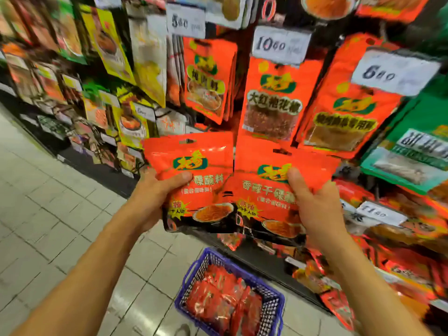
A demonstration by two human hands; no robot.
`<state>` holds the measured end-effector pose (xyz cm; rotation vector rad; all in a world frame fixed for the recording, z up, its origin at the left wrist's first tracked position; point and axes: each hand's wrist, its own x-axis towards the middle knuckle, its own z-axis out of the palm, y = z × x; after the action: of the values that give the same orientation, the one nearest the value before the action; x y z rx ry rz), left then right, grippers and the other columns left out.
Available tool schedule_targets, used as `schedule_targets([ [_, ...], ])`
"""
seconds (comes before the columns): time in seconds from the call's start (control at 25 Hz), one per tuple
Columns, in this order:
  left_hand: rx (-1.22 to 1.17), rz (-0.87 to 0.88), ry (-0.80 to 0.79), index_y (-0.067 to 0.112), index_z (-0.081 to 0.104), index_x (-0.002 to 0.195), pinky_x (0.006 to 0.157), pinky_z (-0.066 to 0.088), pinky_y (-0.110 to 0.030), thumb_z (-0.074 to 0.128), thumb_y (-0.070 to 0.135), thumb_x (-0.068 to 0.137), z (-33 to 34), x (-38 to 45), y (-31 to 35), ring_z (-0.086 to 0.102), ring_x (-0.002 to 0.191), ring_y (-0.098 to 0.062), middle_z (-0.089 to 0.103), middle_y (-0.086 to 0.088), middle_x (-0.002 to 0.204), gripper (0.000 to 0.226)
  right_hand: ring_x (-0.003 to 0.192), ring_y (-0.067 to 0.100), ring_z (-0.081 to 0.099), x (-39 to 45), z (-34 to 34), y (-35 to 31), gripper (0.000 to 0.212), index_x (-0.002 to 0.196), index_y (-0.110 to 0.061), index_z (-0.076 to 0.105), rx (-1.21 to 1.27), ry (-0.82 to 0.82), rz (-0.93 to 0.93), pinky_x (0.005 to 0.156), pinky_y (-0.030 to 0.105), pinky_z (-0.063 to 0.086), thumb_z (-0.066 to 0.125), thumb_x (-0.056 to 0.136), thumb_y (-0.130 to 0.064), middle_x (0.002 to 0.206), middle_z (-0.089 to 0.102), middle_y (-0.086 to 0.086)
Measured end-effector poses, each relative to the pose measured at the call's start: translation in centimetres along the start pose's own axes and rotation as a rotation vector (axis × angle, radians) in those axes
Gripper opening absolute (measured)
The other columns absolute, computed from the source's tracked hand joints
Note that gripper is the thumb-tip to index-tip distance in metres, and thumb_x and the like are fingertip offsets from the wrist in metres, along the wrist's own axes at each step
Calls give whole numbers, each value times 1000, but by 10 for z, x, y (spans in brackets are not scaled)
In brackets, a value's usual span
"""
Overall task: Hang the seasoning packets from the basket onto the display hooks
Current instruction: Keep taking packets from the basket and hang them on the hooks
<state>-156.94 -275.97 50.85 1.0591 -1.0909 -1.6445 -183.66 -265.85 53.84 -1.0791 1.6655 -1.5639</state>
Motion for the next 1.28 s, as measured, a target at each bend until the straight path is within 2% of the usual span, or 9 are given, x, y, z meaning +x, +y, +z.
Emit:
schedule_targets([
  [0.08,9,115,-24,34,78,95,68,62,-36,82,8,68,19,-5,58,77,89,-23,79,-3,101,37,73,-9,68,8,-10,-61,11,83,-49,75,15,26,-110,67,13,53,66,85,-43,79,73,-29],
  [0.2,-4,218,-51,23,74,100,66,63,-35,84,11,66,42,-8,129,76,88,-25,79,-4,98,37,68,1,68,25,-20,-121,20,79,-45,77,75,73,-196,68,27,58,75,87,-27,74,75,-20],
  [0.32,-24,302,-79,19,73,101,67,63,-36,77,26,71,56,1,178,76,87,-23,79,-4,99,32,62,2,68,44,-22,-164,6,78,-37,77,76,128,-239,57,26,56,74,81,-42,71,75,-16],
  [0.44,-15,371,-176,17,73,105,64,61,-31,72,29,77,65,13,219,76,84,-20,79,-5,99,31,73,1,71,68,-19,-211,10,77,-45,76,37,213,-308,71,32,59,71,86,-47,74,76,-17],
  [0.56,3,378,-249,11,70,106,58,59,-28,74,26,75,78,29,241,76,75,-18,79,-5,90,35,83,22,75,98,-9,-241,19,76,-28,78,112,247,-247,76,46,60,72,92,-38,85,79,-1],
  [0.64,17,365,-265,10,72,104,59,60,-30,76,21,77,87,44,249,76,73,-20,79,-9,90,29,75,22,75,115,1,-254,22,79,-27,78,138,252,-201,64,41,61,70,93,-42,80,79,-1],
  [0.76,48,354,-295,10,71,109,68,61,-35,72,16,88,99,69,262,76,79,-25,78,-12,97,21,74,25,75,137,15,-269,29,91,-14,73,149,261,-163,67,51,61,69,94,-43,80,78,2],
  [1.0,36,382,-347,17,70,110,66,61,-37,74,24,89,109,99,284,77,85,-28,79,-9,96,22,59,23,67,164,25,-287,22,83,-18,68,165,252,-155,59,39,55,67,93,-37,68,71,3],
  [1.28,18,350,-356,20,70,106,61,61,-35,71,45,89,119,110,290,77,82,-26,79,-7,93,30,62,23,64,177,28,-289,21,83,-19,66,105,333,-117,52,28,47,67,91,-38,69,68,2],
])
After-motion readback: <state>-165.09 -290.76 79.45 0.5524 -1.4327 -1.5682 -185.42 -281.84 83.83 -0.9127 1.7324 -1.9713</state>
